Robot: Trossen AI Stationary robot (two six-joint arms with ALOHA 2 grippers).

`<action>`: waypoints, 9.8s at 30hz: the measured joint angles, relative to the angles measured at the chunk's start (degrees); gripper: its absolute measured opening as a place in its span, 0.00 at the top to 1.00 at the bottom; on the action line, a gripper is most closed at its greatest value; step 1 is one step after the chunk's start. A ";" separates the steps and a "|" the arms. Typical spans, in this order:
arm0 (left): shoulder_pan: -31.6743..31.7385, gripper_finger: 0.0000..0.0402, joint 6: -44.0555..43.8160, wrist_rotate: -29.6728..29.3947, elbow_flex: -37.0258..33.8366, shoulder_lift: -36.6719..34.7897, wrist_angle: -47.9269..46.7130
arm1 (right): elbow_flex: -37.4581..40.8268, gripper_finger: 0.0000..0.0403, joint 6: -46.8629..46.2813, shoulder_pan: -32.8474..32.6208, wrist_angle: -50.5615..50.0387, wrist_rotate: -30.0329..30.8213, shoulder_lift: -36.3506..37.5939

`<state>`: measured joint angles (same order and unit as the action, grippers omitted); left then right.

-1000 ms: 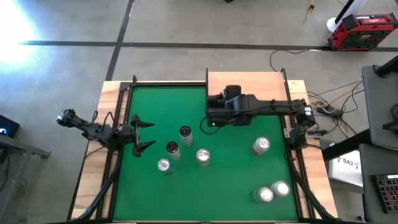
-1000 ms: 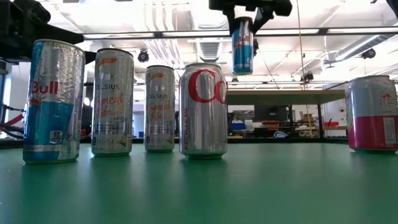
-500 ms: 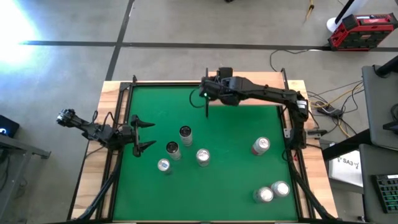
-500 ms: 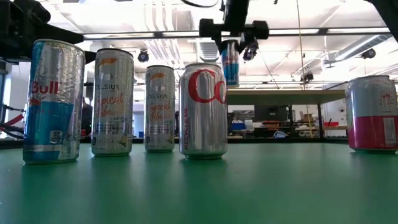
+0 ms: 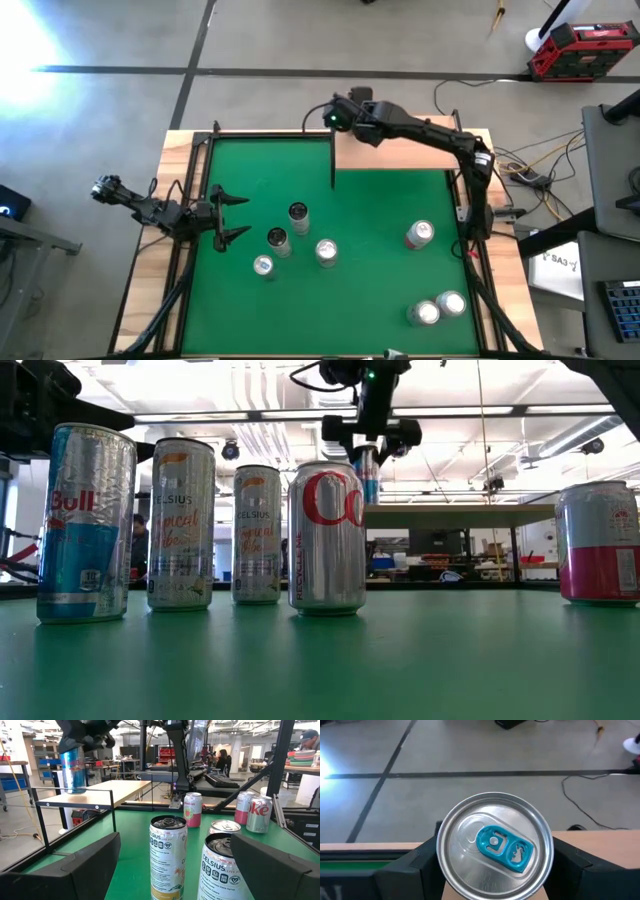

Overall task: Place canned beverage on shelf
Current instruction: Put the top blue soda can on the shelf, then put the top red-silver soda can on the shelf

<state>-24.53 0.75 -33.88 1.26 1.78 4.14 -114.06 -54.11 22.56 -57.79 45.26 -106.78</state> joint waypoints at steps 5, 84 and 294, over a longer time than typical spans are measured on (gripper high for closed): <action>0.00 0.10 0.00 0.01 0.00 0.00 0.00 | 0.00 0.41 4.34 1.06 3.69 -2.04 -0.09; 0.00 0.10 0.00 0.01 0.00 0.00 -0.02 | 2.16 0.14 11.10 -1.28 -8.57 -15.09 2.90; 0.00 0.10 -0.01 0.00 0.00 1.64 -0.74 | 21.61 0.27 -5.40 3.63 8.89 14.17 8.20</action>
<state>-24.53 0.74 -33.88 1.26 3.42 3.40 -92.45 -59.51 26.20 -48.90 59.44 -98.59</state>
